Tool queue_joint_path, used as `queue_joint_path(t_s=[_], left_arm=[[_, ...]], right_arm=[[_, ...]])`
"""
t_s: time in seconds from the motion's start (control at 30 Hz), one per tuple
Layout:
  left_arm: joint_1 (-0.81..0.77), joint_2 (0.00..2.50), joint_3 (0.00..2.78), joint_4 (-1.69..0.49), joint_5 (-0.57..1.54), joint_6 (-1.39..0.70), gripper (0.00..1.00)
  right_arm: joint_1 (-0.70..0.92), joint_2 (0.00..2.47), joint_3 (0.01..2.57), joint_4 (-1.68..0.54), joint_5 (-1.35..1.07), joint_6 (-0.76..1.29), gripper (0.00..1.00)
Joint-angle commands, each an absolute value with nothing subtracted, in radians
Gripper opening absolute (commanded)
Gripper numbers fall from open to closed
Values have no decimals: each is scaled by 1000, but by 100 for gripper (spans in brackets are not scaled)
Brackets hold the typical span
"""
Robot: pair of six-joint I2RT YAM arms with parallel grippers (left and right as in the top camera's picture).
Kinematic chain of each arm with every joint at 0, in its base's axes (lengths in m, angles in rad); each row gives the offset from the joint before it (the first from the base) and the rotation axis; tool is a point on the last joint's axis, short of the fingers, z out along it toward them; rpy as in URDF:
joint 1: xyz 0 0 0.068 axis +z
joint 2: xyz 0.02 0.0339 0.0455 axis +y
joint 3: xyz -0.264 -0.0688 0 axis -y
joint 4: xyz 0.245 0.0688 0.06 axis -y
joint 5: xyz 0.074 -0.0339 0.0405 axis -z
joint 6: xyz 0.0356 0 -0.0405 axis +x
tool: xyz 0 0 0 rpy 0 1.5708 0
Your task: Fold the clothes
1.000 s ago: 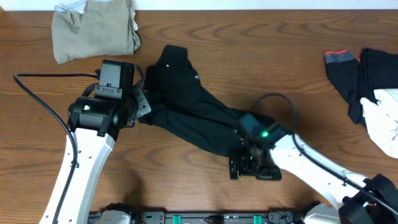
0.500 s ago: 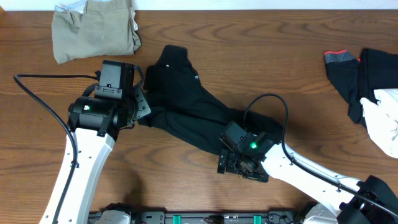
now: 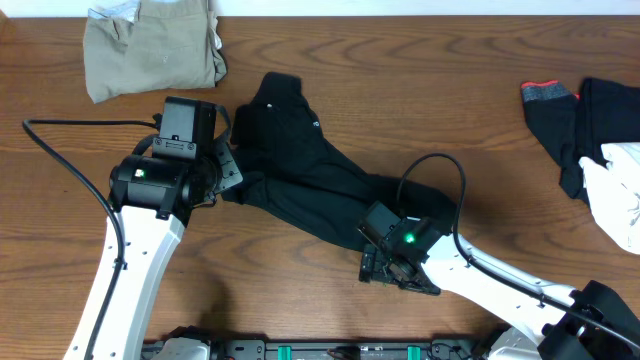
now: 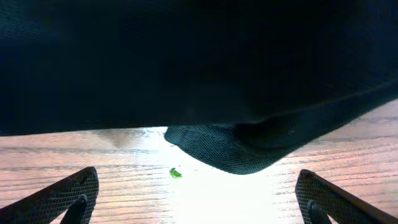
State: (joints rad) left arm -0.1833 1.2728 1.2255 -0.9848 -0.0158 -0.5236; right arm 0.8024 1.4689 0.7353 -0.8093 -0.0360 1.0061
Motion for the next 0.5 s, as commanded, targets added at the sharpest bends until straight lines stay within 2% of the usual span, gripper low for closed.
queue_joint_path(t_s=[0.0, 0.47], left_arm=[[-180, 1274, 1243, -987, -43, -528, 6], [-180, 1274, 1243, -987, -42, -528, 6]], right_arm=[[788, 1463, 731, -797, -27, 980, 99], [732, 1466, 726, -765, 26, 866, 99]])
